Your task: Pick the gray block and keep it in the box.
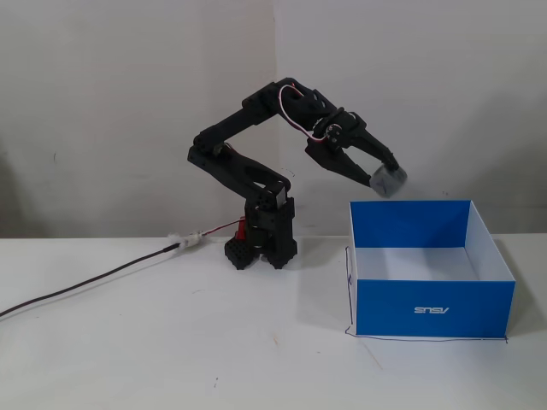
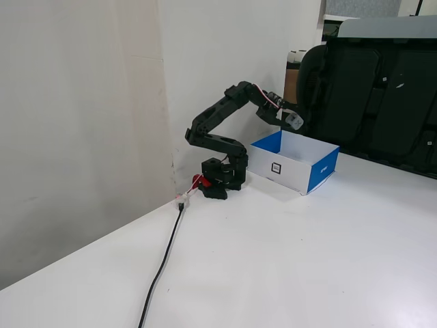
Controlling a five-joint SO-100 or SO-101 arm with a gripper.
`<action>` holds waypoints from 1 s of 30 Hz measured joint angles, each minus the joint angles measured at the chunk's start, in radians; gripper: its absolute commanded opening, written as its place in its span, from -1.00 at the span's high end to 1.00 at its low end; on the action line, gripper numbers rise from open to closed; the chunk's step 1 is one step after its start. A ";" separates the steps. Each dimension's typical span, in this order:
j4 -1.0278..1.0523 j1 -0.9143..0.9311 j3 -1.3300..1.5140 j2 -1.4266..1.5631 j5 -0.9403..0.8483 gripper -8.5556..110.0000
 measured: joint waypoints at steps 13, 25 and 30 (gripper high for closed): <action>-0.080 0.308 -0.011 0.067 0.044 0.85; -0.370 0.930 0.195 0.081 -0.011 0.85; -0.626 0.983 0.391 0.063 -0.083 0.85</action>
